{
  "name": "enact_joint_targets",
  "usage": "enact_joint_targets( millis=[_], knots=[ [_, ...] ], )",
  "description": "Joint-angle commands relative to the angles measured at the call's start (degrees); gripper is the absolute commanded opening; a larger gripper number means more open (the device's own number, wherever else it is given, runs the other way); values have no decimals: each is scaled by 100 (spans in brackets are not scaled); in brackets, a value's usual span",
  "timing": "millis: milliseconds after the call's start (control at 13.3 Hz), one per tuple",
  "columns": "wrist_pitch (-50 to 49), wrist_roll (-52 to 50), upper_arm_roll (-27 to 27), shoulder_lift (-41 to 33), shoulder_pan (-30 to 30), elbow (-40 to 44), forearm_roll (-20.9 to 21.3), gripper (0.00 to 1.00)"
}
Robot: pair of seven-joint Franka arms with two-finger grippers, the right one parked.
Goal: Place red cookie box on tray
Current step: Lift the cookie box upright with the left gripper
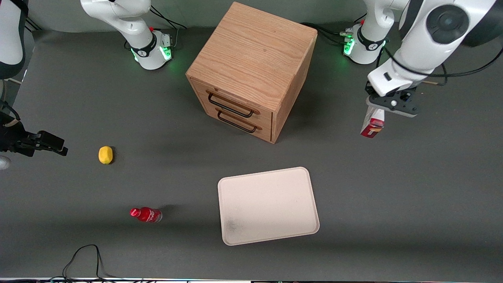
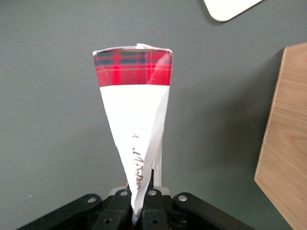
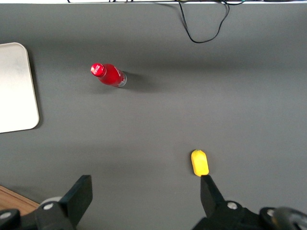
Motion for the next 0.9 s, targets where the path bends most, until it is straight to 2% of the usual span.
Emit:
enact_joint_targets(
  millis=[0,377,829],
  knots=[
    [-720,-28,44,95,-41,857,-28,0],
    [-898,-89,88,208,-41,1298,-115,0],
    [-897,-755,220,1463,-50,2711,-379,0]
  ],
)
